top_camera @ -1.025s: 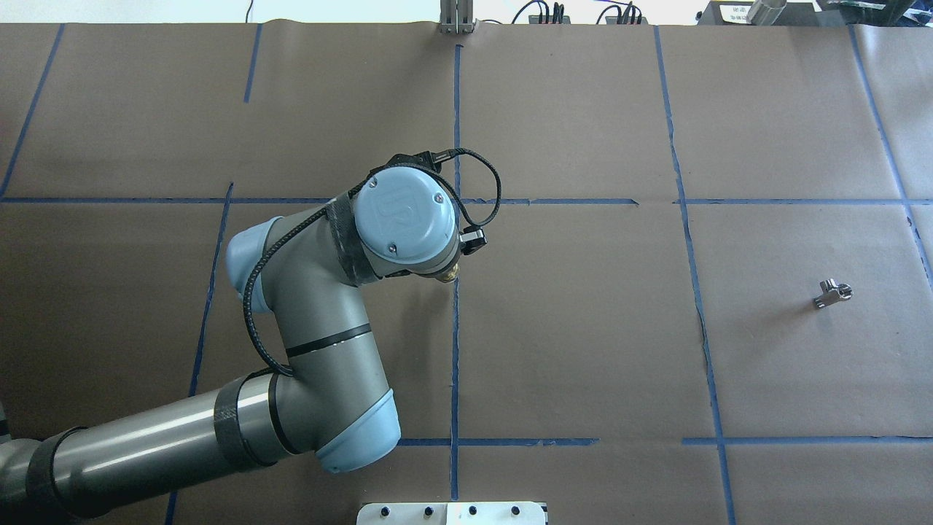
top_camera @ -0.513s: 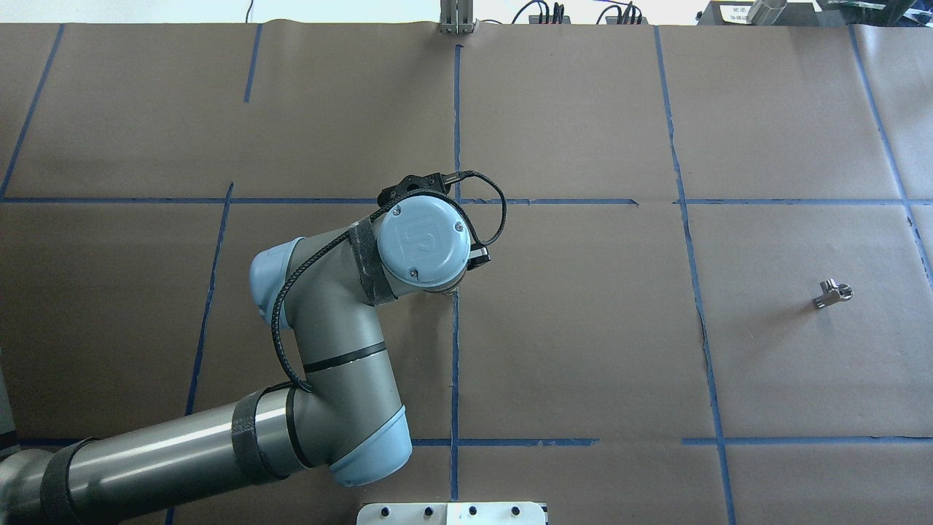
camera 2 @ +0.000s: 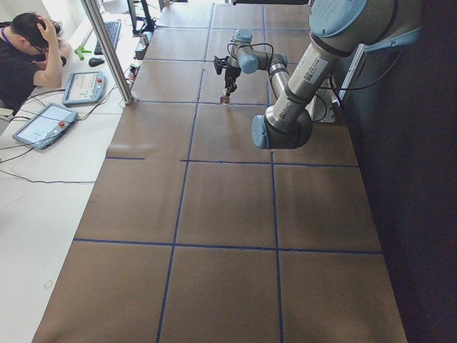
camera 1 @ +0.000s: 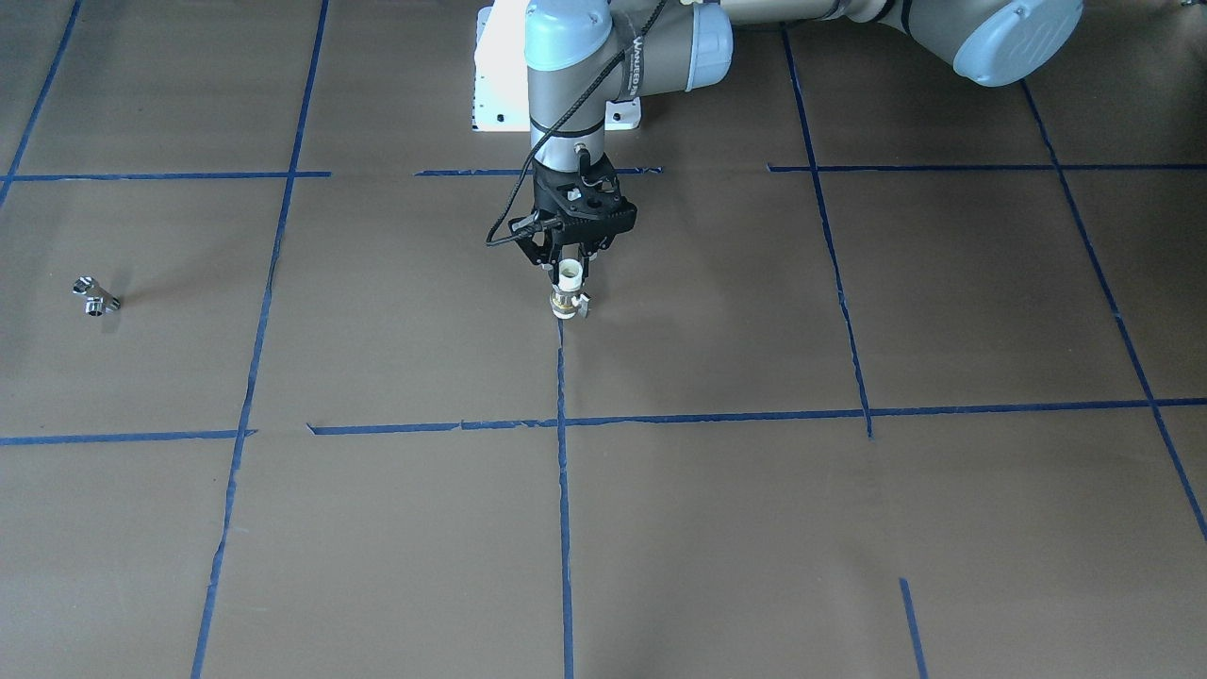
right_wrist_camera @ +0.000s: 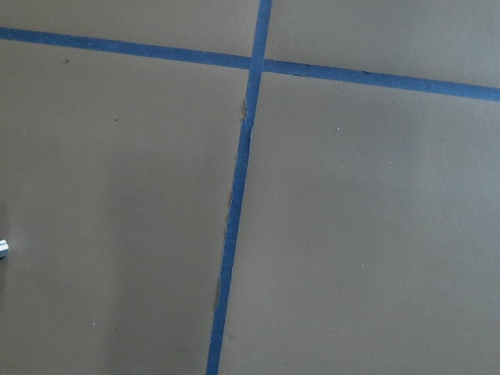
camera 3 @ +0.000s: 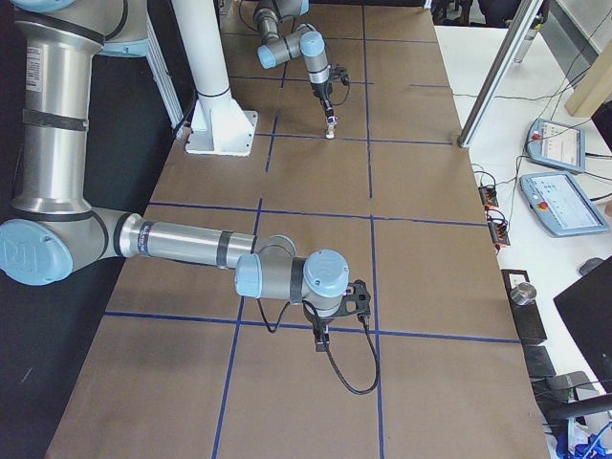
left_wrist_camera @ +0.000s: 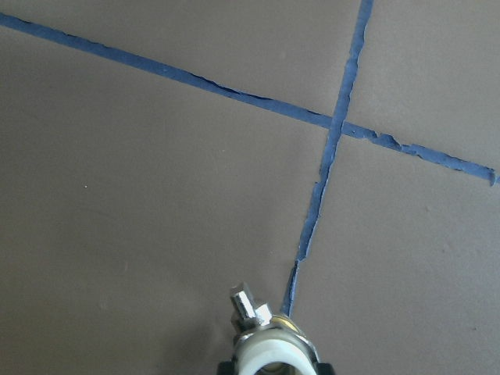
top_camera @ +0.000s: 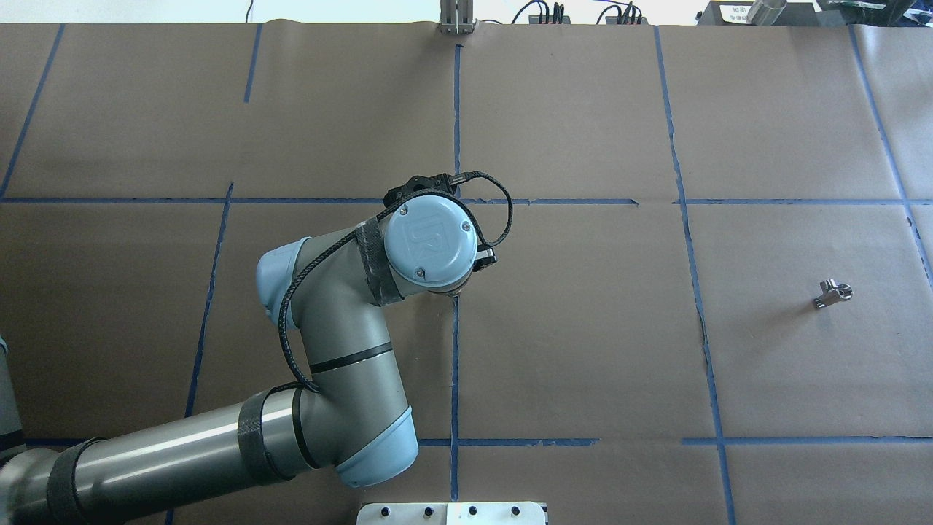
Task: Assemble PPR valve and pipe with both arms
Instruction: 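Lower the PPR valve upright onto the table center with the left gripper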
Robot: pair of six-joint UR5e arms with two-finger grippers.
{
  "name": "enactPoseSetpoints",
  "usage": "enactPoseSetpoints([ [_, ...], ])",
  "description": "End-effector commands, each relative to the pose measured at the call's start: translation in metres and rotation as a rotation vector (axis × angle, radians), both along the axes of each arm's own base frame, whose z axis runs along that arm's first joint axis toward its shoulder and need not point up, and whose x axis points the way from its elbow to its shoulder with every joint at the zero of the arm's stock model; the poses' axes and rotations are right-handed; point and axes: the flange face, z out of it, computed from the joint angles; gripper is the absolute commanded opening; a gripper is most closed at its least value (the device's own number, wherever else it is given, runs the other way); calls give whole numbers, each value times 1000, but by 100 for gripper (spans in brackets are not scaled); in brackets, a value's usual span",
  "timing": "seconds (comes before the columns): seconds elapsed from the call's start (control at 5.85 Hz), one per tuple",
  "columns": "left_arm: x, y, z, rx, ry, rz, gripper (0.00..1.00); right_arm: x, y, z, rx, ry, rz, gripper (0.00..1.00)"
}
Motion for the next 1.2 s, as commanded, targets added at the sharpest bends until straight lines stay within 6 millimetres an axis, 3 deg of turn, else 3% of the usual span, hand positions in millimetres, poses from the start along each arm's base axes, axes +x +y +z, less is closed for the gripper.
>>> enactPoseSetpoints([
  [0.0, 3, 3, 0, -4, 0, 5, 40, 0, 0, 1, -3, 1, 0, 100],
  [0.17, 4, 2, 2, -7, -2, 4, 65, 0, 1, 4, -7, 1, -1, 100],
  [0.51, 3, 3, 1, -10, 1, 0, 82, 0, 1, 6, -10, 0, -1, 100],
  [0.68, -1, 5, -2, 3, 7, 10, 100, 0, -1, 4, -5, 1, 0, 100],
  [0.85, -9, 9, -4, -1, 3, 110, 100, -2, -14, -9, 17, 0, 2, 100],
  [1.03, -58, 1, 3, 34, -8, 209, 100, -5, -24, -19, 22, -1, 13, 100],
])
